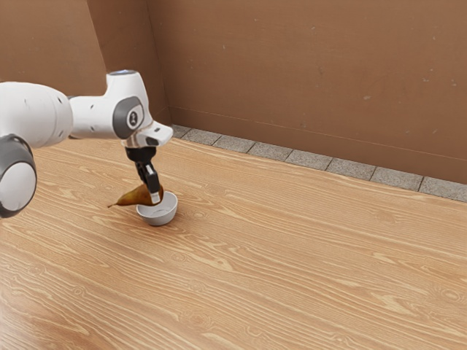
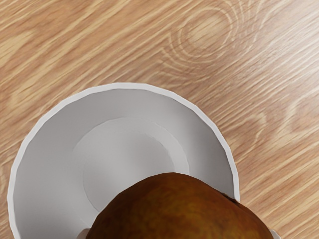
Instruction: Place the pear in the bowl.
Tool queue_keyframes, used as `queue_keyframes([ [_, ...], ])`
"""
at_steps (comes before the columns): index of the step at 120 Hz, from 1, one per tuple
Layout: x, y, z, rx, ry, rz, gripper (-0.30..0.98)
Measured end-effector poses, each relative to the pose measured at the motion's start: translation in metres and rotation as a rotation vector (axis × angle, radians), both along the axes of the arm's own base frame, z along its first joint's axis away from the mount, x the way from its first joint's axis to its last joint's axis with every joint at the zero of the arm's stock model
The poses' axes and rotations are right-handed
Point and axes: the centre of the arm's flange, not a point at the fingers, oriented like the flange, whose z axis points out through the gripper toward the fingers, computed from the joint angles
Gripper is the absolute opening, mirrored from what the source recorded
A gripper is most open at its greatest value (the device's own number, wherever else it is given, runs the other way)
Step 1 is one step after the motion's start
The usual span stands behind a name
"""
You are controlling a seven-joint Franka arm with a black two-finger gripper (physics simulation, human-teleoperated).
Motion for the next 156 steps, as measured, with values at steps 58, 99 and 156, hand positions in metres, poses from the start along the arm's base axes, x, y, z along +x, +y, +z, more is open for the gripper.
queue_keyframes([
  [58, 0.009, 0.007, -0.005, -0.005, -0.006, -0.008, 0.4],
  [99, 0.009, 0.006, -0.003, -0.016, -0.002, -0.023, 0.59],
  [156, -0.068, -0.088, 0.279, -0.033, -0.203, -0.104, 0.68],
])
